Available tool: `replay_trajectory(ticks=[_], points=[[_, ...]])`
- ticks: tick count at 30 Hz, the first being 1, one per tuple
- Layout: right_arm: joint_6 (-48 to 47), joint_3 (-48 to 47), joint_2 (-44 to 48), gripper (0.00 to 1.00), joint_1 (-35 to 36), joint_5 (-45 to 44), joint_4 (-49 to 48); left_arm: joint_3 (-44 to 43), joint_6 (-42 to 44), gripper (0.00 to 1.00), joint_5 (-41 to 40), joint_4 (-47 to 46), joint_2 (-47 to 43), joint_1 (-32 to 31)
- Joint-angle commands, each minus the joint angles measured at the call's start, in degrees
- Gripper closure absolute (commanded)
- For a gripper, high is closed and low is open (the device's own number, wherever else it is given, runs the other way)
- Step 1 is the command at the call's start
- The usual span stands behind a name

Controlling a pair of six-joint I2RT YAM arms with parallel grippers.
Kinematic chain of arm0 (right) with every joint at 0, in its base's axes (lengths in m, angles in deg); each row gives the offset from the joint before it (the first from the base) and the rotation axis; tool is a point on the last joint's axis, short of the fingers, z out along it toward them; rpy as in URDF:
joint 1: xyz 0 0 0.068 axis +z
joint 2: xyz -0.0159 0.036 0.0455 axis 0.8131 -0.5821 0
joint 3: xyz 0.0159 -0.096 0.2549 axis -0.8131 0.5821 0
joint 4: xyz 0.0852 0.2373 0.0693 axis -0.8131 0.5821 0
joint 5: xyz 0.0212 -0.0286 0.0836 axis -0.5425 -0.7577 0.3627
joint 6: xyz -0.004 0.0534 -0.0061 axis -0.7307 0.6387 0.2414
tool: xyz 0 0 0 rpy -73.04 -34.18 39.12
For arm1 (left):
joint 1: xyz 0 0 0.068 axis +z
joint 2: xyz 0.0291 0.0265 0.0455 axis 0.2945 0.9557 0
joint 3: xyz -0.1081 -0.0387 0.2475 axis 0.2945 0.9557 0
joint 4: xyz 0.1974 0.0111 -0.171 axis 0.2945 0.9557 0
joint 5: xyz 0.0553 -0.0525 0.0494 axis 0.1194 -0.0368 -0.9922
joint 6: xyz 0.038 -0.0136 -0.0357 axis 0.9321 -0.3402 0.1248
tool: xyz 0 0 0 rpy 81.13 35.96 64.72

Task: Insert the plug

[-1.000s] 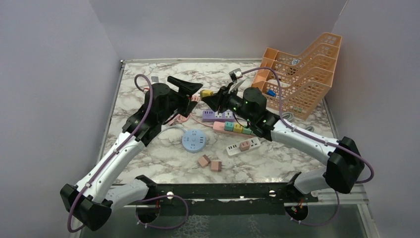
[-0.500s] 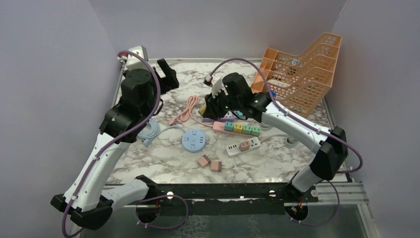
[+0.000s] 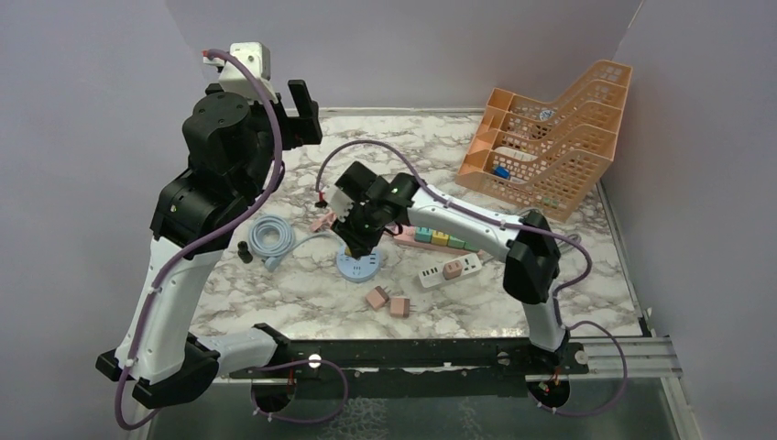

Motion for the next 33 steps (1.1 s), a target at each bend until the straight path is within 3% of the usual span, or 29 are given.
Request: replay_trajectory(ticks=[1,5,14,33], points=[[-2.08,-8.85,-7.31,0.99,2.16,-4.98,11.41,-0.42,3.24,0.10,2.93,3.00,-0.86,0.35],[-2.34,-14.26,-12.27,0.99,3.38,-6.58,16.37,0.76,3.45,0.09,3.74,2.98,-1.42,0.40],[-3.62,-17.21,-15.77,0.99,4.34,-7.73,15.33,2.60,2.39,0.09,3.79,2.50,-2.76,0.39],[-5.80,-16.78,-18.97,0.99,4.39,-5.09,13.31,4.22,1.11,0.09,5.22,1.31,-3.18,0.38]])
